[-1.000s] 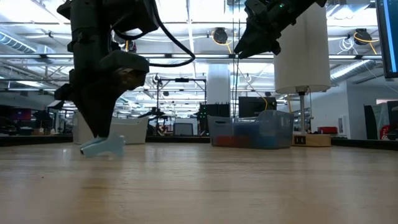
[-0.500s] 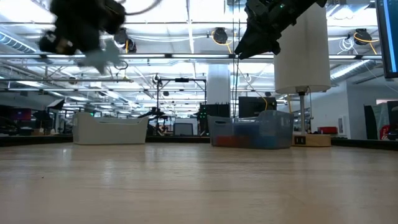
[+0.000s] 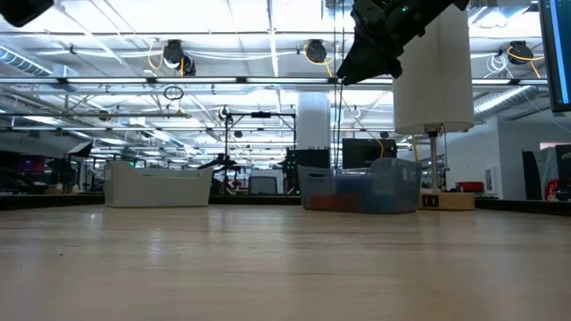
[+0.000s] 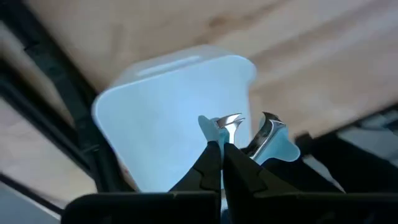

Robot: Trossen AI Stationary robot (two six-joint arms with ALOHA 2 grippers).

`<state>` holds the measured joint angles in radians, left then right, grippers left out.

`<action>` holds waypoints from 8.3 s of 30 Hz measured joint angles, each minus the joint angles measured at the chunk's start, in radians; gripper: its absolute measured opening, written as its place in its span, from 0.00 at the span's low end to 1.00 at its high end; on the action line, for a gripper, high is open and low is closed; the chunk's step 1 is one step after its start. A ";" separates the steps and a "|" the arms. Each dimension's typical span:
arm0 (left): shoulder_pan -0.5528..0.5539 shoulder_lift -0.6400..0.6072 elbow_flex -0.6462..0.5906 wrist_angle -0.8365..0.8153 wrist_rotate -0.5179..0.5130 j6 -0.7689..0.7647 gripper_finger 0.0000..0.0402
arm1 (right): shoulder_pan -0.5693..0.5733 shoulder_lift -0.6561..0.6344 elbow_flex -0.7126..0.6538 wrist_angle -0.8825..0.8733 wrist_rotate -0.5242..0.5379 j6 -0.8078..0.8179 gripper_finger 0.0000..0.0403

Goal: Pick and place Stapler, Stapler remover, tape
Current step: Put the blue staple remover into the white bin, then put the purple staple remover into the white bin

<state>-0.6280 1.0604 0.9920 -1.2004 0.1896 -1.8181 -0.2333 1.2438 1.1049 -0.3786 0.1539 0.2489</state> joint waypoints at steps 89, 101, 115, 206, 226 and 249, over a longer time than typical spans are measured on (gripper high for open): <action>-0.159 -0.224 -0.201 0.496 -0.923 0.305 0.34 | 0.471 -0.024 -0.367 -0.706 -0.371 0.053 0.35; -0.159 -0.224 -0.201 0.496 -0.924 0.305 0.34 | 0.472 -0.024 -0.474 -0.572 -0.416 0.110 0.35; -0.156 -0.224 -0.201 0.494 -0.925 0.305 0.34 | 0.472 -0.024 -0.527 -0.488 -0.417 0.137 0.21; 0.452 0.308 -0.201 1.668 -0.346 1.089 0.08 | 0.285 0.278 -0.253 1.091 -0.210 0.515 0.11; 0.450 0.234 -0.201 1.390 -0.279 1.126 0.03 | 0.259 0.267 -0.249 1.049 -0.518 0.579 0.31; 0.193 -0.028 -0.202 0.544 0.011 0.390 0.03 | 0.248 0.266 -0.251 1.016 -0.734 0.629 0.38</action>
<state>-0.4349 1.0320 0.7902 -0.6563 0.2004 -1.4286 0.0148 1.5093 0.8536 0.6375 -0.5796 0.8781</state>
